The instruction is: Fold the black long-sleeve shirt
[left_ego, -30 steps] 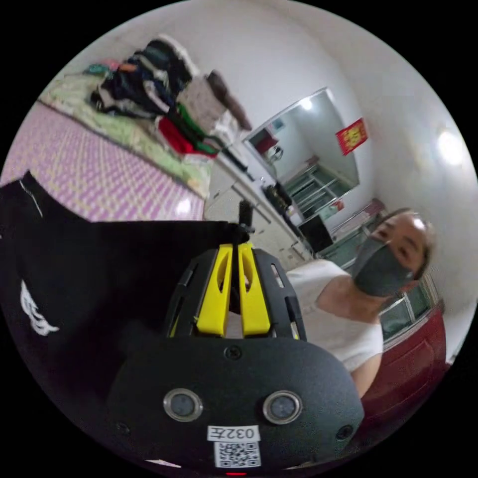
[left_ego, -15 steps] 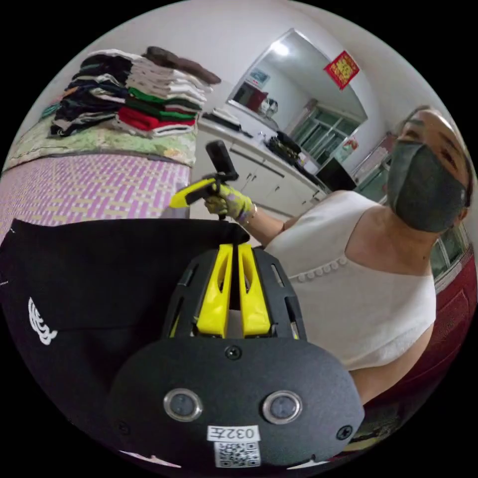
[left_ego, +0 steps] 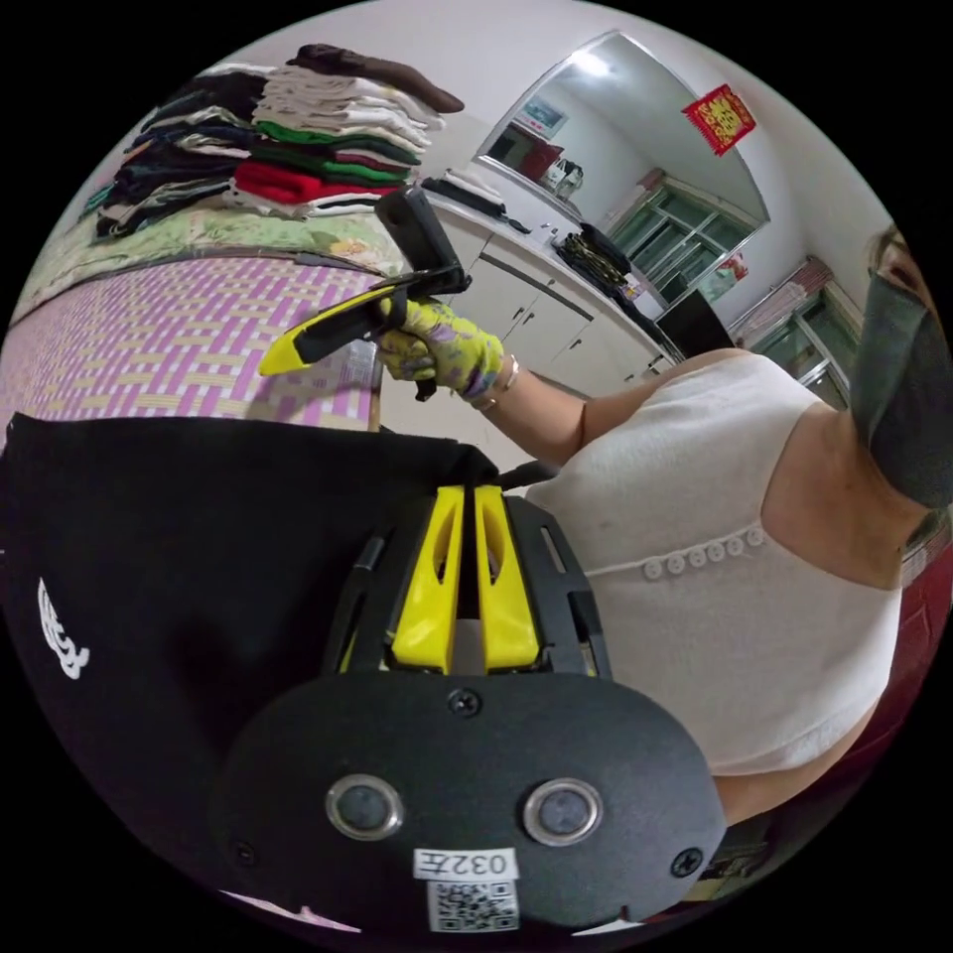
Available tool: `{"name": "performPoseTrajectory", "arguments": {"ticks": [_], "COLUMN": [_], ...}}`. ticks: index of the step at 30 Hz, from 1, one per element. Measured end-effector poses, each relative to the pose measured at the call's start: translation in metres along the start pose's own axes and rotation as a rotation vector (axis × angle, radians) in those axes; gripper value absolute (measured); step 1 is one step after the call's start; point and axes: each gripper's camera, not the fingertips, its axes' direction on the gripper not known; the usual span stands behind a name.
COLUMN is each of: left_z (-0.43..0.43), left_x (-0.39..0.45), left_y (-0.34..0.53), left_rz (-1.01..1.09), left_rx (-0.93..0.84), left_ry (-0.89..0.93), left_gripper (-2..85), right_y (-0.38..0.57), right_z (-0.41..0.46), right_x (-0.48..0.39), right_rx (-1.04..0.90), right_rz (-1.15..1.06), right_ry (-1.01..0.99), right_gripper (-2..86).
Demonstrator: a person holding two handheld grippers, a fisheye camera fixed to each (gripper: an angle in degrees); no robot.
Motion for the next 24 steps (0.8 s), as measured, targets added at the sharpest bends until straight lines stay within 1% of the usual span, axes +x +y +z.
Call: {"name": "performPoseTrajectory", "arguments": {"ticks": [2,7,12,14,15,16,17,19,22,24], "left_z": [-0.001,-0.009,0.069,0.085,0.086,0.083,0.075,0.056,0.018,-0.015], "left_x": [-0.005,0.013,-0.019,-0.031,-0.033,-0.032,-0.031,-0.034,-0.050,-0.056], "left_y": [-0.004,-0.021,-0.032,-0.026,-0.018,-0.013,0.000,0.024,0.080,0.138], "left_rz": [0.003,0.092,0.021,-0.008,-0.012,-0.006,0.014,-0.012,-0.155,-0.258], "left_rx": [0.002,-0.003,-0.151,-0.192,-0.180,-0.165,-0.123,-0.031,0.137,0.331], "left_ry": [0.011,-0.064,-0.061,-0.050,-0.046,-0.039,-0.013,0.006,-0.042,-0.068], "left_gripper": [-1.5,-1.5,0.3,2.3,3.3,3.6,4.0,4.0,2.8,1.3], "right_y": [0.002,0.009,0.014,0.017,0.019,0.020,0.023,0.027,0.033,0.037], "right_z": [-0.001,-0.005,-0.003,-0.002,-0.002,-0.003,-0.003,-0.004,0.001,0.010], "right_x": [0.001,-0.001,0.000,-0.002,-0.005,-0.006,-0.009,-0.013,-0.024,-0.034], "right_rx": [0.011,0.021,0.012,0.005,0.000,-0.003,-0.006,-0.008,-0.034,-0.063], "right_rz": [0.015,0.024,0.038,0.036,0.031,0.028,0.022,0.014,-0.031,-0.076], "right_ry": [-0.003,0.008,0.022,0.026,0.033,0.037,0.042,0.036,0.011,0.009], "right_gripper": [0.1,0.4,0.6,0.7,0.9,1.0,1.3,1.5,1.7,1.7]}}
